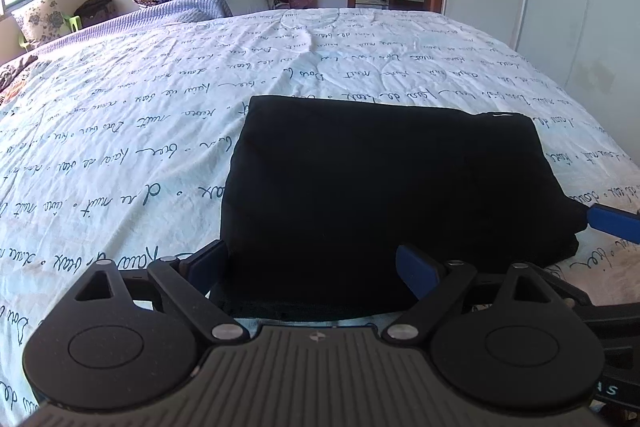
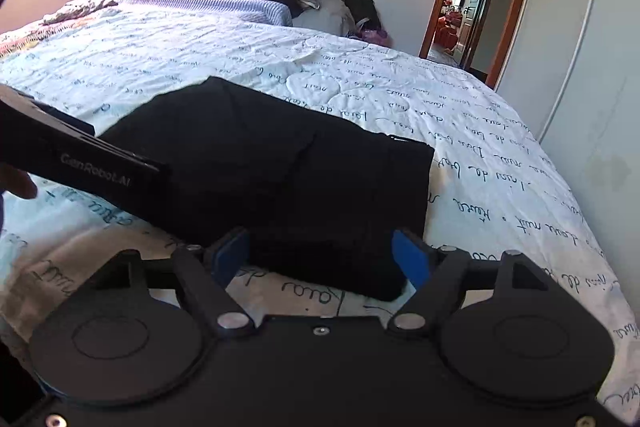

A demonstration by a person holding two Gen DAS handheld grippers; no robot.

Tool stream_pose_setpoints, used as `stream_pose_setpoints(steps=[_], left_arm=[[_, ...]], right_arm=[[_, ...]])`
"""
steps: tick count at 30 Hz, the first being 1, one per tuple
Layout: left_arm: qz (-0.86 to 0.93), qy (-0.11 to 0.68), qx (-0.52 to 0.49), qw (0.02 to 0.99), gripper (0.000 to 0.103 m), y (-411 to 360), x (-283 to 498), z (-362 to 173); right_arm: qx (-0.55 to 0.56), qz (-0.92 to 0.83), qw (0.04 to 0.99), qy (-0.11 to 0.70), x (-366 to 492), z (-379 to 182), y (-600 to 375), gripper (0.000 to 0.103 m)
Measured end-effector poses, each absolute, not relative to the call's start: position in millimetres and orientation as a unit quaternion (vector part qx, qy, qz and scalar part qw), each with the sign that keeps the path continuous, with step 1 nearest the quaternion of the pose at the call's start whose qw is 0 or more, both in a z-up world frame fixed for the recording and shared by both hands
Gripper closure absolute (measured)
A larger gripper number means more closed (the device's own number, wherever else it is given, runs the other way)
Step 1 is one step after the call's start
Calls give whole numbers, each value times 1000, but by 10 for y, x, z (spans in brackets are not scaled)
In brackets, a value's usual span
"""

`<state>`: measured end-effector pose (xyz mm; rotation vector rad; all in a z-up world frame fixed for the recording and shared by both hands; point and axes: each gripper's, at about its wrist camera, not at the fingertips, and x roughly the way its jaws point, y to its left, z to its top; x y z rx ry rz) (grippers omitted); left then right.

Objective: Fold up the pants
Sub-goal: 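Release the pants and pull both grippers back from the stack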

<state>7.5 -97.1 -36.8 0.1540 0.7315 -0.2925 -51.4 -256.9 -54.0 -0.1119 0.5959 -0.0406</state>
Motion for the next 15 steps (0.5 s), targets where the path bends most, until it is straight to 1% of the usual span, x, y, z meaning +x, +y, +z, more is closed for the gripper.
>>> stream_pose_setpoints(steps=[2, 4, 7, 15], left_arm=[[-142, 356, 74, 921, 10, -955, 35, -350], [-142, 354, 75, 921, 10, -937, -11, -343], [-145, 361, 76, 918, 10, -894, -79, -346], [-132, 366, 70, 919, 10, -674, -237, -371]], right_arm=[[-42, -30, 956, 288, -591, -508, -2555, 16], [-25, -38, 957, 285, -662, -493, -2534, 16], [8, -61, 956, 288, -717, -488, -2494, 9], [6, -89, 945, 315, -763, -560, -2255, 7]])
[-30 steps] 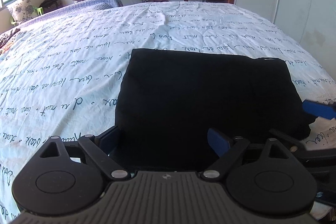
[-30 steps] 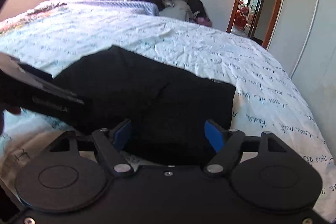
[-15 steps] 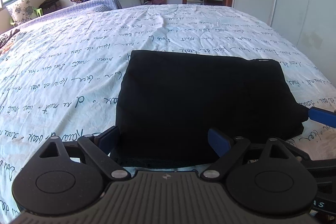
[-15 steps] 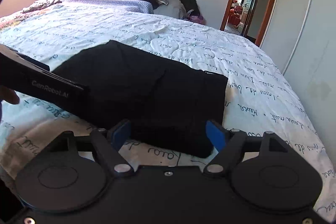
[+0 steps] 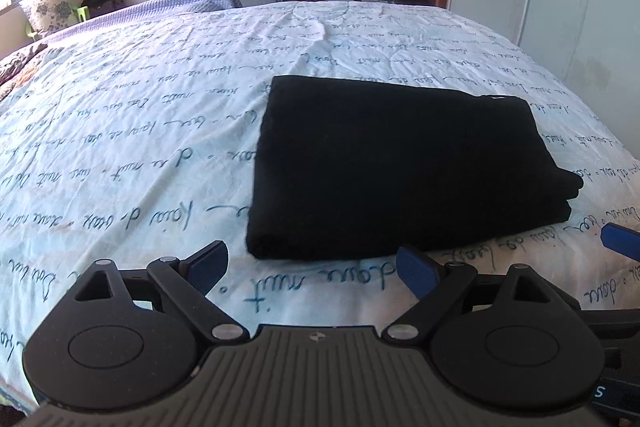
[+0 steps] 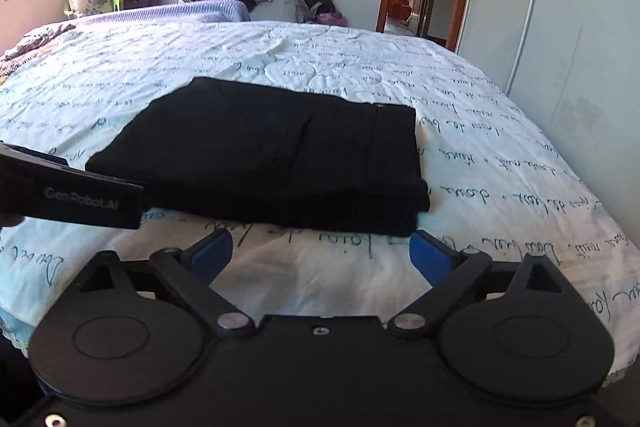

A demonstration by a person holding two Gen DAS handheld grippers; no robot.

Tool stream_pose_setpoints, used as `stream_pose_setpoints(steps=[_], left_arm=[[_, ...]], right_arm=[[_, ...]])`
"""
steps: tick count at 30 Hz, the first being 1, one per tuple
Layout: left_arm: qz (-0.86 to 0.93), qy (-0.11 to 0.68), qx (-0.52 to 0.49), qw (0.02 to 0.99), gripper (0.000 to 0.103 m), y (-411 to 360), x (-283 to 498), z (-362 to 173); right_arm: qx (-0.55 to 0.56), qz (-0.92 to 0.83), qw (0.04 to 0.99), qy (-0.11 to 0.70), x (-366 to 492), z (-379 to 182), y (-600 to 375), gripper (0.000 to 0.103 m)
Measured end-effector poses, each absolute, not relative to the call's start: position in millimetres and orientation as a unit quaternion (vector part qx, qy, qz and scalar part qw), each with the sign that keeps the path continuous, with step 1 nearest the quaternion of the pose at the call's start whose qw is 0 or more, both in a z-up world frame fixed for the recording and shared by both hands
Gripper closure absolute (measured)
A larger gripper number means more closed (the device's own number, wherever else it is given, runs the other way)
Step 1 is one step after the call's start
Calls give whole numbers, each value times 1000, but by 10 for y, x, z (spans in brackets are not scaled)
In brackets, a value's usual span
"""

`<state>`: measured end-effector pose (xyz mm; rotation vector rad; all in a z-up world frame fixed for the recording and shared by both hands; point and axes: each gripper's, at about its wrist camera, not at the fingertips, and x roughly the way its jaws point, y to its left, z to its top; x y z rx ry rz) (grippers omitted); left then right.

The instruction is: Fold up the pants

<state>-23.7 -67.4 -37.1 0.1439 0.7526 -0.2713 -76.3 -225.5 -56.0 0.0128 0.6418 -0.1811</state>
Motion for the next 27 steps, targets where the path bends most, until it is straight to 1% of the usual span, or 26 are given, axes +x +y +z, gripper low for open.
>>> stream_pose_setpoints(steps=[10, 27], left_arm=[[-104, 379, 53, 918, 10, -417, -282, -422], [-105, 377, 56, 919, 10, -419, -349, -426]], right_arm=[[32, -71, 943, 323, -792, -574, -2233, 7], [33, -70, 943, 325, -852, -561, -2229, 7]])
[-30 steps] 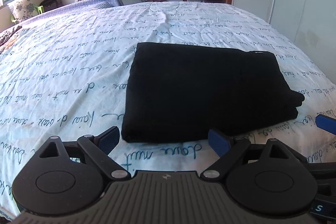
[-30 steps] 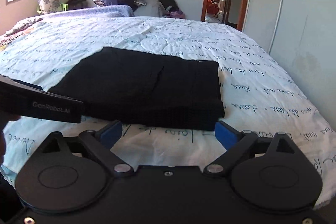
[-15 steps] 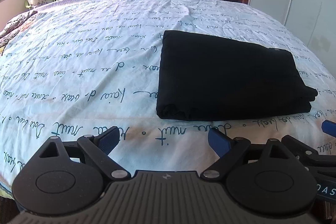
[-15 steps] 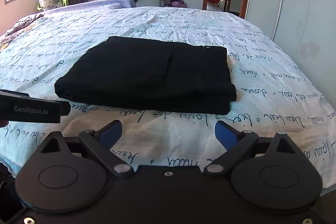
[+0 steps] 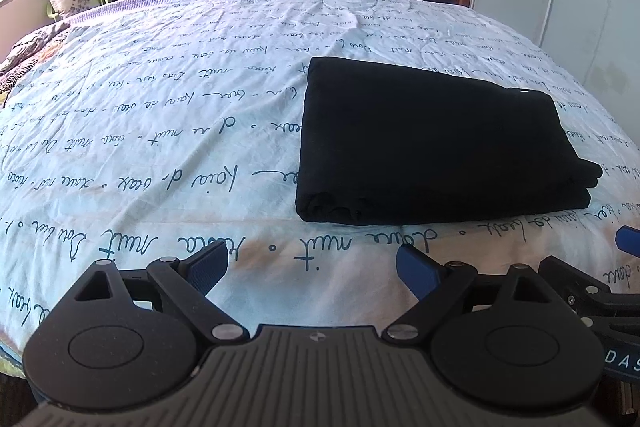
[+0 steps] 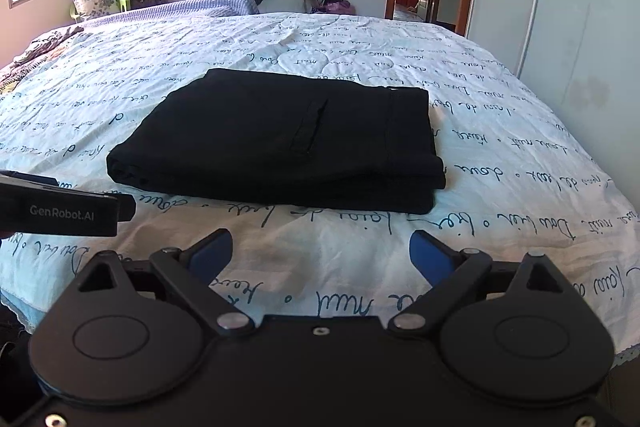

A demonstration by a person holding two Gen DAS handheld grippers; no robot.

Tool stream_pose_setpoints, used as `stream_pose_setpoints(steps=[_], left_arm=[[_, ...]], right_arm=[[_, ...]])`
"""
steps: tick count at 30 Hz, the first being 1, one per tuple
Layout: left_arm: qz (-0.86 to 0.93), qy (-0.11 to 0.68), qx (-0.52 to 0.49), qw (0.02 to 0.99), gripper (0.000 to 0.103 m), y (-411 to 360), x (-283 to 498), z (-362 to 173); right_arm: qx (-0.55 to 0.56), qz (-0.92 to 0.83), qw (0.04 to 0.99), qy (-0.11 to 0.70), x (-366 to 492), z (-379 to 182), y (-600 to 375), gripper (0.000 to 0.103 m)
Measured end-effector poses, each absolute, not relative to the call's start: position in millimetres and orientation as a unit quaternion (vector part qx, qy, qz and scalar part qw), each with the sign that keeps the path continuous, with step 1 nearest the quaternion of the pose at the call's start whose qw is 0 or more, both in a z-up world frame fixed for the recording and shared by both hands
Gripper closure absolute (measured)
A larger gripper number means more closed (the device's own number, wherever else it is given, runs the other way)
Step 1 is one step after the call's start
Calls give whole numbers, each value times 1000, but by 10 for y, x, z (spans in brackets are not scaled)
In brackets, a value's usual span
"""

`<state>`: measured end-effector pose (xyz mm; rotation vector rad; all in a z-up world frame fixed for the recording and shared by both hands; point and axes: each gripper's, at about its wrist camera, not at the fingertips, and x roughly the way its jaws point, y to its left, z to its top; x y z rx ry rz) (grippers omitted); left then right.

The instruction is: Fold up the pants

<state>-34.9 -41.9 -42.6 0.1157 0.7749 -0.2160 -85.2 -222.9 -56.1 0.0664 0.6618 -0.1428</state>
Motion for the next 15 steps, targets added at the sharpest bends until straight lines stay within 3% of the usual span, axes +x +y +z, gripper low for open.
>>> stream_pose_setpoints(steps=[15], left_arm=[[-108, 377, 58, 918, 10, -438, -365, -427]], right_arm=[[31, -72, 942, 326, -863, -571, -2245, 7]])
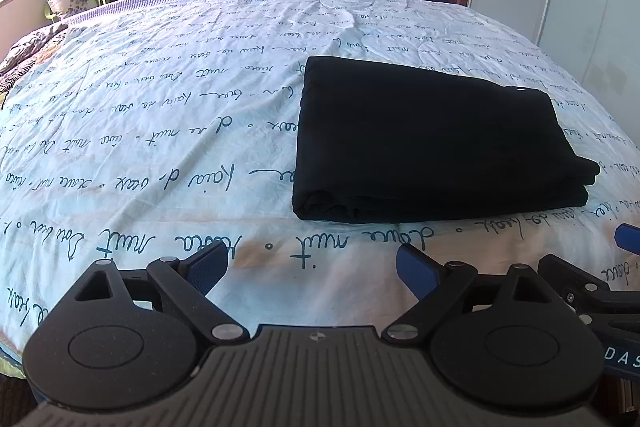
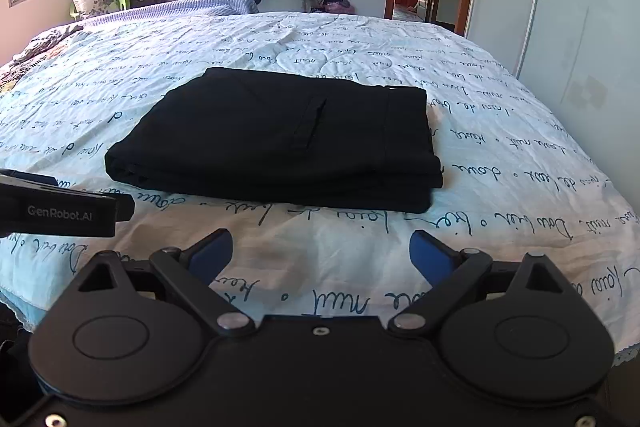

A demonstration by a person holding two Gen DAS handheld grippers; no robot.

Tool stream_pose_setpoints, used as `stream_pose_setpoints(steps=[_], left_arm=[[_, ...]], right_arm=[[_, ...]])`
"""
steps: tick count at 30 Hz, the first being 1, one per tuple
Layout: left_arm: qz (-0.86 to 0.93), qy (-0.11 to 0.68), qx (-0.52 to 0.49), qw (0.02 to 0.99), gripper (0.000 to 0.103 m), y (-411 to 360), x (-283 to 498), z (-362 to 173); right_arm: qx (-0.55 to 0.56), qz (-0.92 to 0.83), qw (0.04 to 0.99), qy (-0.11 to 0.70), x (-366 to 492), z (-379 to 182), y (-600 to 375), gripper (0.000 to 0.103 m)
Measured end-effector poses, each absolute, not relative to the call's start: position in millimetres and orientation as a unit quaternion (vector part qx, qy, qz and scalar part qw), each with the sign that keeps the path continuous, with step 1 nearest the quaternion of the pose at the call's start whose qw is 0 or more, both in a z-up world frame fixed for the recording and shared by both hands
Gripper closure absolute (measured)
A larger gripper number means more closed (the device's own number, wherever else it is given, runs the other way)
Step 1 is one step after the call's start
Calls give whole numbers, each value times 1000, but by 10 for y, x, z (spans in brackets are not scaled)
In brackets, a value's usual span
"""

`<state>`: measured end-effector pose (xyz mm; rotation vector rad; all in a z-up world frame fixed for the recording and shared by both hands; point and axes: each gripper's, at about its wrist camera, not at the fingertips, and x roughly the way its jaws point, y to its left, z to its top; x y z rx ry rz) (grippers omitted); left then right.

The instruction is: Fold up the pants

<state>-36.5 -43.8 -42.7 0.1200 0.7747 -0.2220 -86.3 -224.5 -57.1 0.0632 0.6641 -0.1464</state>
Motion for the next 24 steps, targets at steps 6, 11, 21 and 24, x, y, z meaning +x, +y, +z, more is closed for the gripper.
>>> stream_pose_setpoints(steps=[6, 11, 21, 24], left_arm=[[-109, 377, 59, 918, 10, -437, -367, -426], [-110, 378, 61, 917, 10, -444, -367, -424], [-112, 382, 57, 916, 10, -440, -356, -433], [-113, 383, 57, 915, 10, -441, -341, -439]], right_arm=[[34, -70, 942, 326, -865, -563, -2252, 7], [34, -72, 942, 326, -862, -566, -2255, 7], [36, -73, 941, 328, -860, -580, -2261, 7], [36, -74, 941, 328, -859, -574, -2262, 7]])
